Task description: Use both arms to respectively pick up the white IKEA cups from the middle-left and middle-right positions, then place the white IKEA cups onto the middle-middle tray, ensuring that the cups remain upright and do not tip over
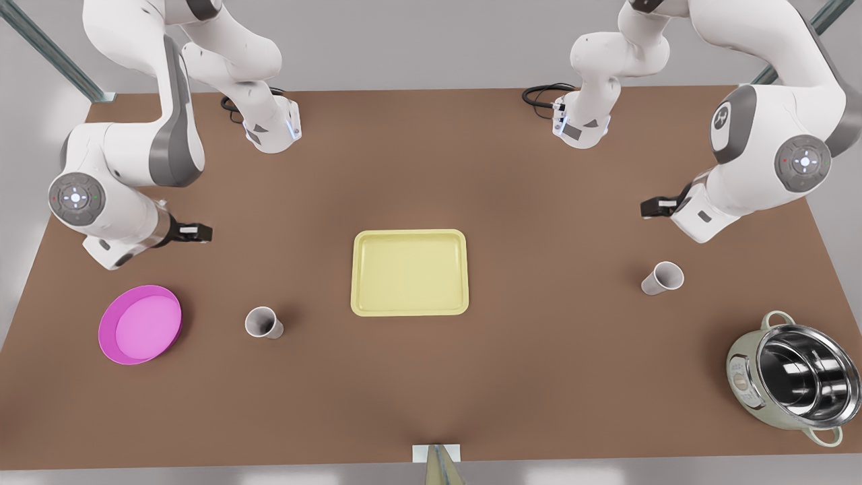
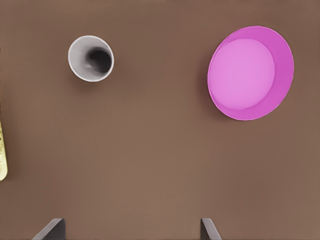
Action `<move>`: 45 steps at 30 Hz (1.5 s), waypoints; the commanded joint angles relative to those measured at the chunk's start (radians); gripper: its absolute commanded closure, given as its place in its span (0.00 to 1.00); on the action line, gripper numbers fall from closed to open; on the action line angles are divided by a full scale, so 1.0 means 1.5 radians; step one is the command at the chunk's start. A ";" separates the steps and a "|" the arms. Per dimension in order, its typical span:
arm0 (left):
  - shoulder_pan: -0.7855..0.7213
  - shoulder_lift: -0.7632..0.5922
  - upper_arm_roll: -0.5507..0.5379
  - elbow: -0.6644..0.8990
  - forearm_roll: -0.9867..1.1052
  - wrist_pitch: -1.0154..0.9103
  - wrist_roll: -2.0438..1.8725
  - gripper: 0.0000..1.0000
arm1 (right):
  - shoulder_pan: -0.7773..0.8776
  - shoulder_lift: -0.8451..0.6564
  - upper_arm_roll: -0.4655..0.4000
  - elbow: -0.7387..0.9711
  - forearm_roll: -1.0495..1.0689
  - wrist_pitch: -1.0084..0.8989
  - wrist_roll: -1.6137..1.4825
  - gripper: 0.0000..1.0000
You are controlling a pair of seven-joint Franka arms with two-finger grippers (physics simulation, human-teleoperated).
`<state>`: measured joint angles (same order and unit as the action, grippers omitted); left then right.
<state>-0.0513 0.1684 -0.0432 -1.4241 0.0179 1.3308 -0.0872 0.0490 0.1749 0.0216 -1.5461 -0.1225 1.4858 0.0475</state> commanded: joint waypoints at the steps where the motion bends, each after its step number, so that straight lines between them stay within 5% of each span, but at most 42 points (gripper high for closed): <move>1: 0.000 -0.001 0.000 0.000 -0.002 0.028 -0.030 0.00 | -0.003 0.002 0.000 0.001 0.001 0.065 0.013 0.00; 4: 0.016 0.034 0.020 -0.005 -0.002 0.057 0.028 0.00 | 0.005 0.136 -0.001 0.110 -0.007 0.057 0.024 0.00; 11: 0.071 0.119 0.121 -0.192 -0.007 0.472 0.177 0.00 | 0.005 0.302 0.001 0.185 0.003 0.178 0.021 0.00; 25: 0.107 0.200 0.136 -0.316 -0.056 0.584 0.177 0.00 | -0.011 0.342 0.002 0.098 0.093 0.269 -0.039 0.00; 26: 0.108 0.207 0.136 -0.316 -0.057 0.584 0.177 0.02 | -0.011 0.342 0.002 0.097 0.097 0.269 -0.039 0.00; 31: 0.108 0.208 0.136 -0.322 -0.059 0.573 0.173 0.64 | -0.012 0.357 0.002 0.096 0.096 0.274 -0.039 0.00; 32: 0.108 0.208 0.136 -0.322 -0.059 0.572 0.173 0.68 | -0.012 0.360 0.001 0.096 0.096 0.280 -0.039 0.00; 37: 0.105 0.202 0.131 -0.317 -0.085 0.553 0.174 0.79 | -0.019 0.375 0.002 0.085 0.097 0.294 -0.039 0.00; 40: 0.075 0.191 0.115 -0.182 -0.085 0.378 0.138 0.79 | -0.020 0.376 0.002 0.051 0.098 0.339 -0.048 0.00; 43: 0.052 0.195 -0.061 -0.112 -0.080 0.377 -0.168 0.79 | -0.019 0.378 0.002 0.042 0.102 0.350 -0.047 0.00; 45: -0.042 0.241 -0.068 -0.048 -0.080 0.379 -0.363 0.79 | -0.019 0.378 0.001 0.038 0.105 0.354 -0.046 0.00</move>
<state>-0.0833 0.5126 -0.1298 -1.5274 -0.0977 1.9798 -0.0115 0.0188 0.7439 0.0242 -1.4871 0.0277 1.9804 0.0038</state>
